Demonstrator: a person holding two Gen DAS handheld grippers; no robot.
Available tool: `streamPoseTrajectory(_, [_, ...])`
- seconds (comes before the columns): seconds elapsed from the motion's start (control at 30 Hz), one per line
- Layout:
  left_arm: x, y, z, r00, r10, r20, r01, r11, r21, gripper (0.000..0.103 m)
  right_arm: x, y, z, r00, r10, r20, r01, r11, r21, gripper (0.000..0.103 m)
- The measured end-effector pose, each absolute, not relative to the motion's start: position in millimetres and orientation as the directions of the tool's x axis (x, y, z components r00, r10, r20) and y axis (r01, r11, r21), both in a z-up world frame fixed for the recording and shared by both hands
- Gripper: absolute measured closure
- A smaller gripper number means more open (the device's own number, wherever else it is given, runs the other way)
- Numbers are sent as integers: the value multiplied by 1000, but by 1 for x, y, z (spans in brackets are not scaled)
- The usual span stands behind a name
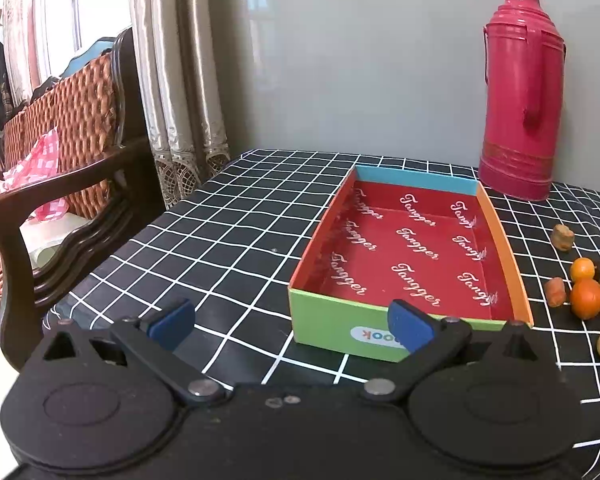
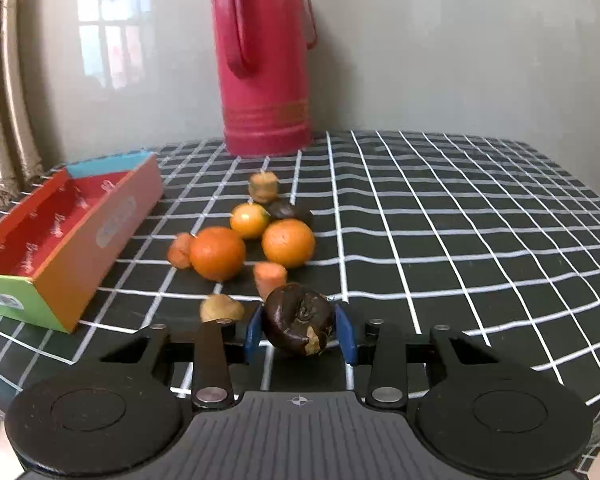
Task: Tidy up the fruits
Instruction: 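Grasp the dark chestnut with the right gripper, then carry the chestnut into the red box and open the right gripper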
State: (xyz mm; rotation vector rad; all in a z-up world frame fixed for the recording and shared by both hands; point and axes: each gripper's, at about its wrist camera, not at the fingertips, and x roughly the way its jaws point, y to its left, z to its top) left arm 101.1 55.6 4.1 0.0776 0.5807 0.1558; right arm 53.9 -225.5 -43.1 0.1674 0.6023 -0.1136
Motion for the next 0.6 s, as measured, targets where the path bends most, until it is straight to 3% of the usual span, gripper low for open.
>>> streamPoseTrajectory(0.6, [97, 82, 2, 812, 205, -546, -156, 978, 135, 6, 76, -143, -7, 892, 145, -427, -94, 986, 139, 64])
